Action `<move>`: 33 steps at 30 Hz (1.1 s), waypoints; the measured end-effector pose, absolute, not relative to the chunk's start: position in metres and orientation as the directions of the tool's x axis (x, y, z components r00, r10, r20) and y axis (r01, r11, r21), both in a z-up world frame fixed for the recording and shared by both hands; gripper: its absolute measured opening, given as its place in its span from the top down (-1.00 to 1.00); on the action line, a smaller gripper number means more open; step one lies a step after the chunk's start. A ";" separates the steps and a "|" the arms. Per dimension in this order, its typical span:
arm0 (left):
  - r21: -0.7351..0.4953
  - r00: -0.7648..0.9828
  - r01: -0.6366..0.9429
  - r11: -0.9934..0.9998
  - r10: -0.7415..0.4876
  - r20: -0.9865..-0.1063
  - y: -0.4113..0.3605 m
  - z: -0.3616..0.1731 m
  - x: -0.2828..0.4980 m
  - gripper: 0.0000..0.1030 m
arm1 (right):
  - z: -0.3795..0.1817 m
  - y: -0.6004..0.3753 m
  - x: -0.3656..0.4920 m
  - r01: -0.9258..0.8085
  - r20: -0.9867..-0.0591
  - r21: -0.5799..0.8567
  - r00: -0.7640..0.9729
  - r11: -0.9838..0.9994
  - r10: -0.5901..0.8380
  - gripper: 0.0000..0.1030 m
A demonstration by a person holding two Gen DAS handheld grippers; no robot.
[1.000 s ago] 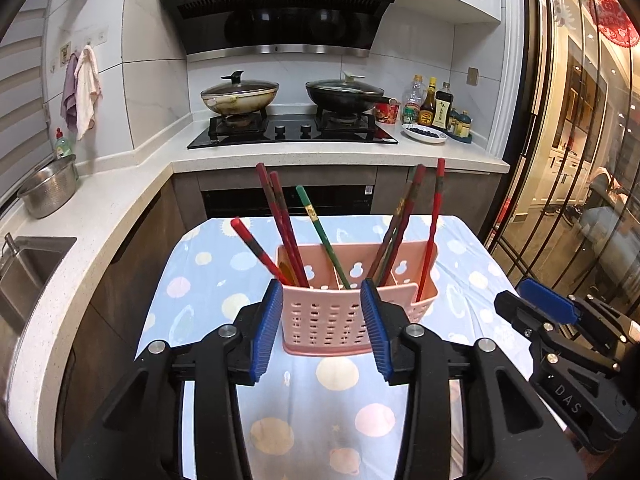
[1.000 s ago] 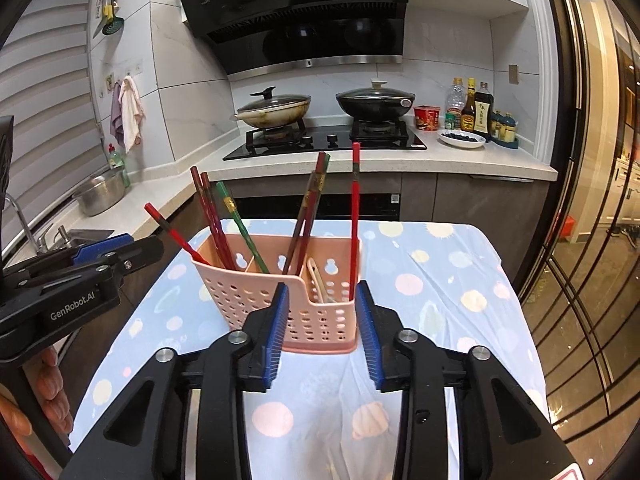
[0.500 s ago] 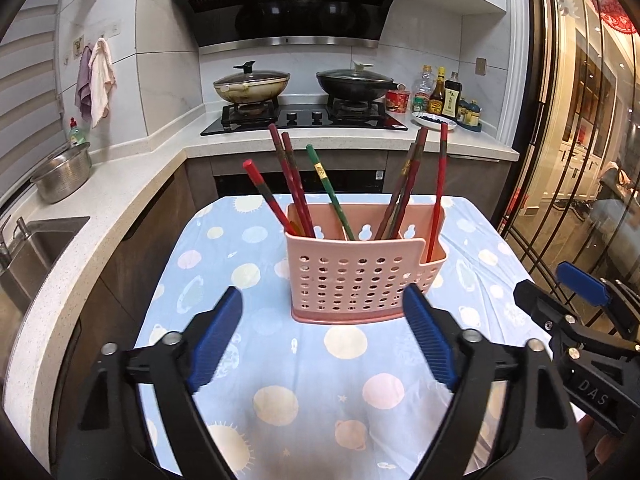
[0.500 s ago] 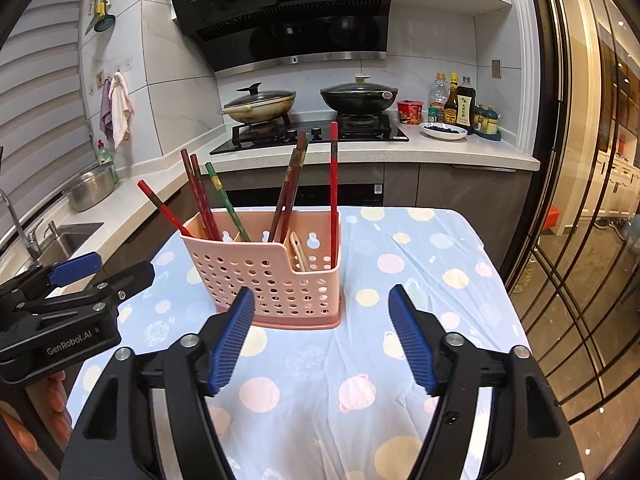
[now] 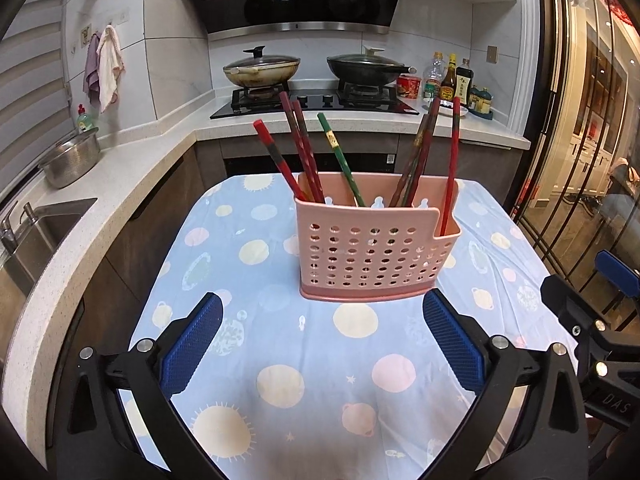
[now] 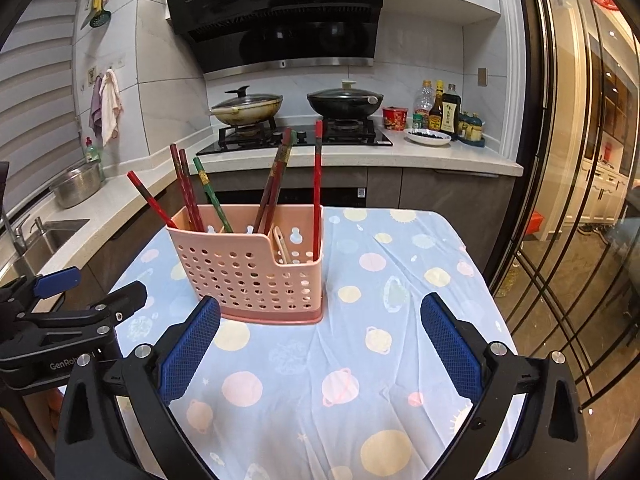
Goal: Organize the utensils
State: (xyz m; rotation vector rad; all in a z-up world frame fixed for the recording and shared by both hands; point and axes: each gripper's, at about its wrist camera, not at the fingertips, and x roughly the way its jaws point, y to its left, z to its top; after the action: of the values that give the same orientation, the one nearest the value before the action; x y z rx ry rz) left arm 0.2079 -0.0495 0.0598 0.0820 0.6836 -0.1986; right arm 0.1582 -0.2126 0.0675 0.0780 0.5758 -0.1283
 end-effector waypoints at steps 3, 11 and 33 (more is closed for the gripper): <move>0.015 0.751 0.206 0.978 -0.148 -0.643 -0.050 0.056 0.207 -0.86 | 0.063 -0.213 0.158 0.138 -0.567 0.048 0.819 0.989 -0.086 -0.87; 0.028 0.741 0.204 0.979 -0.136 -0.657 -0.050 0.047 0.203 -0.86 | 0.053 -0.208 0.153 0.134 -0.577 0.043 0.812 0.990 -0.085 -0.87; 0.042 0.733 0.166 0.985 -0.095 -0.674 -0.045 0.030 0.191 -0.86 | 0.030 -0.203 0.146 0.123 -0.618 0.055 0.784 0.991 -0.063 -0.87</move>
State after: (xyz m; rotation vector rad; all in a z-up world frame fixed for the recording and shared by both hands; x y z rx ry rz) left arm 0.1912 -0.0448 0.0296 0.1020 0.7350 -0.1438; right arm 0.1460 -0.2031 0.0303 0.0936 0.6626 -0.1004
